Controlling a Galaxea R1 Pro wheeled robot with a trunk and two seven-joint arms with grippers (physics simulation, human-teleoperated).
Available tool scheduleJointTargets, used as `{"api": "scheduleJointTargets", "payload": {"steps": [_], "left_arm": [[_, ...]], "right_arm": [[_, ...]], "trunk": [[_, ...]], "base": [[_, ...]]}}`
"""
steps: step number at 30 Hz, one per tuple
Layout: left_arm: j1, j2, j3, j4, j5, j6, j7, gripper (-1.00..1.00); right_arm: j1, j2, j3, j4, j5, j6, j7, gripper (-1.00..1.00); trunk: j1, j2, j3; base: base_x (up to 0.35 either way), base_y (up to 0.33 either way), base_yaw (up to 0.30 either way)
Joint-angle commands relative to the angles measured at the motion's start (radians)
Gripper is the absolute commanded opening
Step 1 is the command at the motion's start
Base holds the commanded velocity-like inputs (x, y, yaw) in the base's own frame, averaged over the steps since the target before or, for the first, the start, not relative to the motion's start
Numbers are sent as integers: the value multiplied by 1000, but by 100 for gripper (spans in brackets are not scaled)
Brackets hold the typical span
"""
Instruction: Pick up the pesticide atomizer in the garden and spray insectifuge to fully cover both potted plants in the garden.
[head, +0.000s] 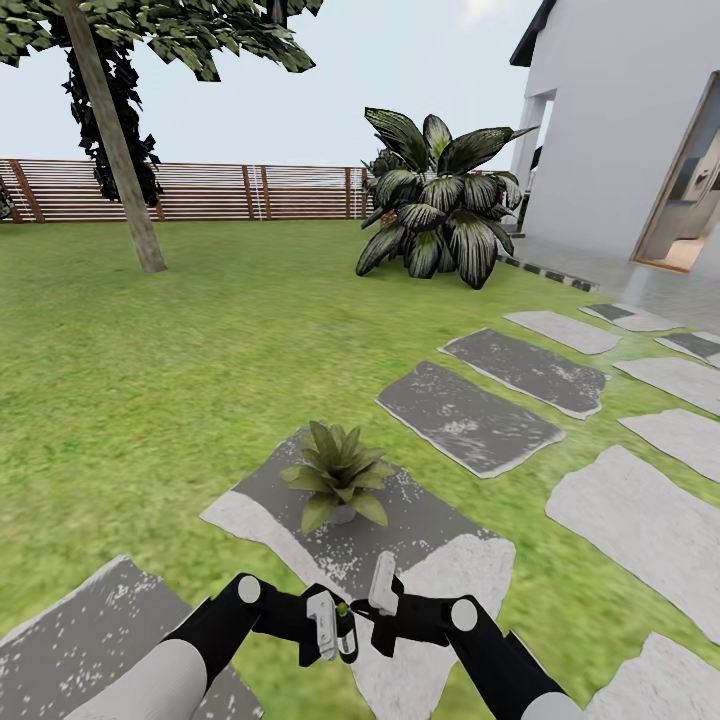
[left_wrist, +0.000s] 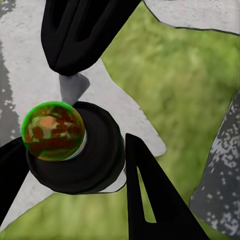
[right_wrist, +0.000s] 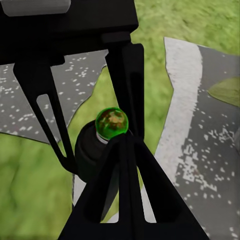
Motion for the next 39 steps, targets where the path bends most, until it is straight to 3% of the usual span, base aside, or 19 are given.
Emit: {"api": "scheduleJointTargets", "payload": {"steps": [1,13,20,32,33,36,39], "left_arm": [[0,0,1,-1,-7,-5,-1,-100],[0,-2,-2,1,-7,-4,-1,-100],[1,20,-4,2,-14,-4,0,-100],[18,155,-9,3,-21,-3,5,-100],[19,166,-10,3,-22,-3,5,-100],[21,193,-10,3,-22,-3,4,-100],[23,244,-1,3,-13,-4,6,-100]], "right_arm": [[0,0,-1,-1,10,-6,0,-100],[-1,0,-1,-2,9,-6,0,-100],[0,0,-1,-1,8,-6,0,-100],[-1,0,-1,2,10,-6,0,-100],[-1,0,-1,2,10,-6,0,100],[-1,-2,-1,3,10,-6,0,100],[-1,-4,-3,4,10,-7,-3,100]], "trunk": [[0,0,-1],[0,0,-1],[0,0,-1],[0,0,-1],[0,0,-1],[0,0,-1],[0,0,-1]], "base": [[0,0,0],[0,0,0],[0,0,0],[0,0,0],[0,0,0],[0,0,0],[0,0,0]]}}
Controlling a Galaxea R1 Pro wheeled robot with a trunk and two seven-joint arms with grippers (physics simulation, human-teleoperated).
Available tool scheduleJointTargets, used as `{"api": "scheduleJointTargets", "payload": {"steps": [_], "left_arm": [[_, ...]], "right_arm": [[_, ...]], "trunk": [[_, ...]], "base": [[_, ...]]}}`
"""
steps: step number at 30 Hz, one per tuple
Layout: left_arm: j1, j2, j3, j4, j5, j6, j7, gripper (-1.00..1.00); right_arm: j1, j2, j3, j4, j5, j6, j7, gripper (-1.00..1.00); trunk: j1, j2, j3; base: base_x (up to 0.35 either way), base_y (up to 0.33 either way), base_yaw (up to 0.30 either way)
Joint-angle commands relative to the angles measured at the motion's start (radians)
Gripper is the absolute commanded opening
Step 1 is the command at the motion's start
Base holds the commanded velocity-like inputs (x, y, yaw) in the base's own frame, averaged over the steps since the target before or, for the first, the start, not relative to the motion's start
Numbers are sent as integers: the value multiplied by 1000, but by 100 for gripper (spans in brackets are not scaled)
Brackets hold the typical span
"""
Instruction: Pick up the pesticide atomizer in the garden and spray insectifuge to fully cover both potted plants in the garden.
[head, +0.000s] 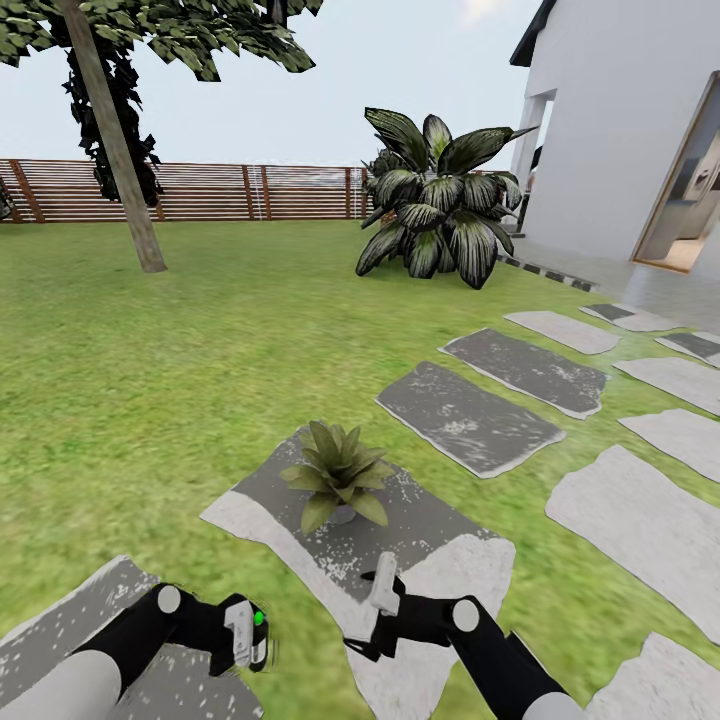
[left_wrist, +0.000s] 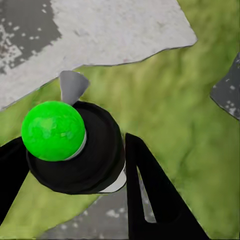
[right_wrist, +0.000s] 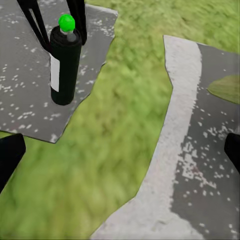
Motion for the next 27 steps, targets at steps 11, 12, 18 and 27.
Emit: {"api": "scheduleJointTargets", "payload": {"steps": [11,12,18,27], "left_arm": [[-1,50,258,2,38,9,115,-100],[-1,47,294,11,40,12,145,-100],[-1,-3,345,94,41,21,289,-100],[-15,-122,343,78,37,359,350,-100]], "right_arm": [[0,-116,-13,70,4,-8,-146,100],[0,-141,-17,122,1,-9,-220,100],[0,-179,-141,463,-2,-11,-662,100],[6,-206,-444,599,-121,-81,-844,100]], "trunk": [[0,0,-1],[0,0,-1],[0,0,-1],[0,0,-1]], "base": [[0,0,0],[0,0,0],[0,0,0],[0,0,0]]}}
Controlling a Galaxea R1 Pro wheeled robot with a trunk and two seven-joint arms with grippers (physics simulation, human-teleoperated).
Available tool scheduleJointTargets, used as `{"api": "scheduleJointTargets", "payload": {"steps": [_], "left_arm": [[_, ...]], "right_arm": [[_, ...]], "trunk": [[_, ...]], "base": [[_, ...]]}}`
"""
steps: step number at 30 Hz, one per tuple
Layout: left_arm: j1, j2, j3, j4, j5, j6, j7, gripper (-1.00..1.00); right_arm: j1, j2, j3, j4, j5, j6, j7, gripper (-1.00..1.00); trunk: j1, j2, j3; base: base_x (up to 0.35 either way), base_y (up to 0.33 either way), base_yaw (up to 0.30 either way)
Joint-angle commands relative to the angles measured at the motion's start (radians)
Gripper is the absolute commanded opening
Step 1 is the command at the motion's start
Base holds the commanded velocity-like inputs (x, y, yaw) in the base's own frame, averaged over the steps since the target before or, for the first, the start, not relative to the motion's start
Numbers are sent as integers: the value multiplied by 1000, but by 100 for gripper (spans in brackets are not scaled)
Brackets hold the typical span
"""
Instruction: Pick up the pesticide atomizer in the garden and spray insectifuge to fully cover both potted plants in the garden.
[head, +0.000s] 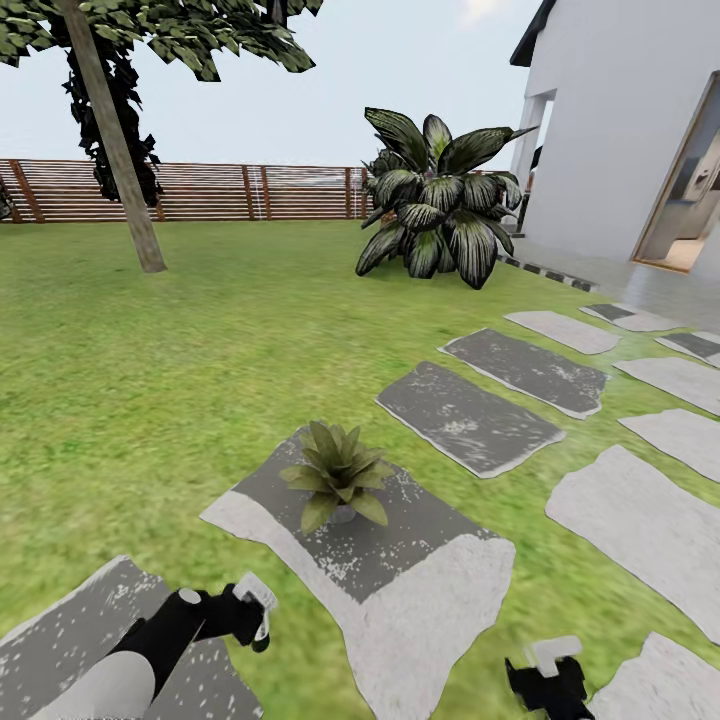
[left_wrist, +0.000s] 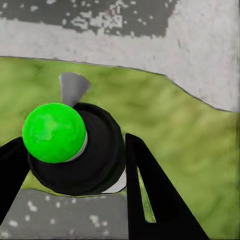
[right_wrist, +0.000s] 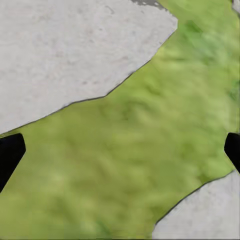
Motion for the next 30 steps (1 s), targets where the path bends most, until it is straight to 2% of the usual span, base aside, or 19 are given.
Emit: {"api": "scheduleJointTargets", "payload": {"steps": [1,2,3,6,9,15,18,23,24,25,30], "left_arm": [[-2,-7,8,-5,-3,34,-8,-100],[-3,-10,8,-8,-3,63,-8,-100],[-4,-12,8,-10,-3,77,-8,-100],[-5,-22,2,-15,-7,166,-9,-100],[-7,-30,-3,-18,-9,212,-9,-100],[-19,-45,-4,-19,-13,224,-7,-100],[-21,-43,-5,-25,-14,227,-7,-100],[-14,-44,-4,-85,-13,238,-10,-100],[-12,-42,-3,-122,-9,285,-11,-100],[-13,-36,-8,-141,-19,454,-9,-100],[-12,-38,-10,-143,-21,459,-8,-100]], "right_arm": [[-1,-14,-23,2,-17,-5,-5,100],[-1,-27,-35,3,-46,-6,-6,100],[0,-32,-39,3,-61,-6,-6,100],[0,-48,-51,4,-139,-5,-6,100],[1,-51,-53,6,-170,-4,-4,100],[1,-48,-53,6,-176,-6,-5,100],[2,-47,-53,6,-177,-8,-5,100],[4,-43,-53,6,-180,-8,-5,100],[4,-42,-53,7,-181,-7,-4,100],[6,-34,-53,19,-180,-9,-4,100],[6,-34,-53,19,-179,-8,-3,100]], "trunk": [[0,0,-1],[0,0,-1],[0,0,-1],[0,0,-1],[0,0,-1],[0,0,-1],[0,0,-1],[0,0,-1],[0,0,-1],[0,0,-1],[0,0,-1]], "base": [[0,0,0],[0,0,0],[0,0,0],[0,0,0],[0,0,0],[0,0,0],[0,0,0],[0,0,0],[167,62,0],[299,26,0],[126,6,0]]}}
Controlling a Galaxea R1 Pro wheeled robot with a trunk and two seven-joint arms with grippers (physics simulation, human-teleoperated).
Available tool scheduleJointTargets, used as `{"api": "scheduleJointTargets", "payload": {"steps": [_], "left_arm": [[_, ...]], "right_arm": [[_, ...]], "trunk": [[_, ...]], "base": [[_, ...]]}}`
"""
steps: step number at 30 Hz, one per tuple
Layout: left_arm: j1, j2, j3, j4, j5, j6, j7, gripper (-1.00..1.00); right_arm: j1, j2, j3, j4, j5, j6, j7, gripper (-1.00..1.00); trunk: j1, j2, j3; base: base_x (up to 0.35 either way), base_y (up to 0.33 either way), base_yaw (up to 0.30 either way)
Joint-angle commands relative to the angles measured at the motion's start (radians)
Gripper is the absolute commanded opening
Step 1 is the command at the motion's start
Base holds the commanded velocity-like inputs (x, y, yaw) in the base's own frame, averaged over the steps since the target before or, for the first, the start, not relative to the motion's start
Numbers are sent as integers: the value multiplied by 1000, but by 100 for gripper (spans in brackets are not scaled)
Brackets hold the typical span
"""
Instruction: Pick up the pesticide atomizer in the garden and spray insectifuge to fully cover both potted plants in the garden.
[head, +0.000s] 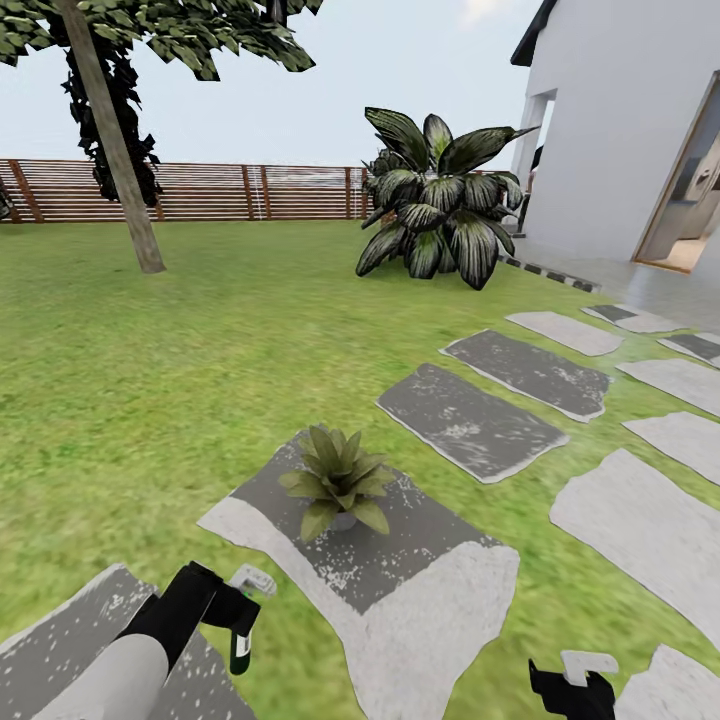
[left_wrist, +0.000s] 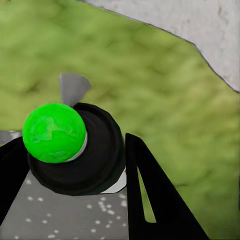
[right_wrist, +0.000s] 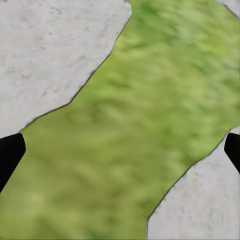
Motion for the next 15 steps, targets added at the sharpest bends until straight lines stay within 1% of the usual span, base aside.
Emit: {"api": "scheduleJointTargets", "payload": {"steps": [1,4,5,6,7,10,12,15], "left_arm": [[0,-1,7,-5,-8,4,-8,-100],[0,1,8,-16,-8,21,-8,-100],[0,1,7,-25,-8,60,-8,-100],[0,2,7,-34,-8,85,-8,-100],[1,3,7,-42,-8,95,-8,-100],[1,3,6,-69,-6,102,-9,-100],[1,2,6,-79,-4,99,-9,-100],[2,1,7,-83,2,96,-17,-100]], "right_arm": [[-1,0,-5,1,11,-3,-5,100],[-1,0,-5,1,12,-3,-5,100],[-1,0,-5,1,12,-3,-5,100],[-1,3,-5,2,12,-3,-5,100],[-1,9,-5,3,12,-2,-5,100],[0,31,-6,9,13,-3,-6,100],[1,33,-7,9,13,-4,-7,100],[1,31,-7,8,12,-4,-8,100]], "trunk": [[0,0,-1],[0,0,-1],[0,0,-1],[0,0,-2],[0,0,-3],[0,0,-5],[0,0,-7],[0,0,-8]], "base": [[22,1,0],[8,0,4],[2,0,100],[1,0,158],[1,0,180],[0,0,203],[0,0,207],[0,0,57]]}}
